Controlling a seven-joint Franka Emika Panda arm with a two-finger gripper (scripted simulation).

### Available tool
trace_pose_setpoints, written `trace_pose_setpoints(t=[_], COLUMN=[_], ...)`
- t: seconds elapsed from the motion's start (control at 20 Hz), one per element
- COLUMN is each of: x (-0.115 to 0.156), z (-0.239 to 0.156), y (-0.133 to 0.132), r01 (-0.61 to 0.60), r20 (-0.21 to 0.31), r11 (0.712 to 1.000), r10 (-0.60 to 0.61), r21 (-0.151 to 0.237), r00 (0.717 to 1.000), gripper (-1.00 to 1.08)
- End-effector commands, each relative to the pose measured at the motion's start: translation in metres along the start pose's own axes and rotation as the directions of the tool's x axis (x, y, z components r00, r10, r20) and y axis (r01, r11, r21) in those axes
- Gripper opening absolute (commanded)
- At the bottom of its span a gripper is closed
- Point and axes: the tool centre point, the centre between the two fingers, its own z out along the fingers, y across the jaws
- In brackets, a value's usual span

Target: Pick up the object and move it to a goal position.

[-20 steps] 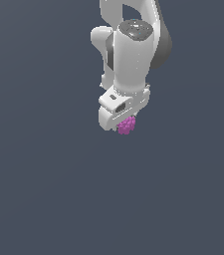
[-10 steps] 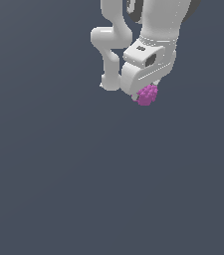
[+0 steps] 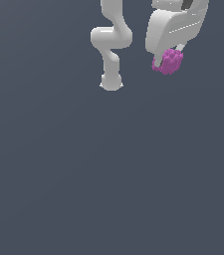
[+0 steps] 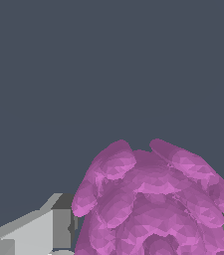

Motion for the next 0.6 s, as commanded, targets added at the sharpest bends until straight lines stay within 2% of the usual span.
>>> trace_pose_setpoints(t=[0.0, 0.25, 0.55], x=[0.001, 0.004, 0.006], z=[-0.017, -0.038, -0.046], y=[-0.012, -0.027, -0.033], r01=[-0.001, -0.002, -0.002], r20=[0.001, 0.0, 0.0], r11=[1.0, 1.0, 1.0], r10=[0.001, 0.002, 0.002], r21=[0.001, 0.002, 0.002], r00=[1.0, 1.0, 1.0], gripper=[-1.0, -1.0, -1.0])
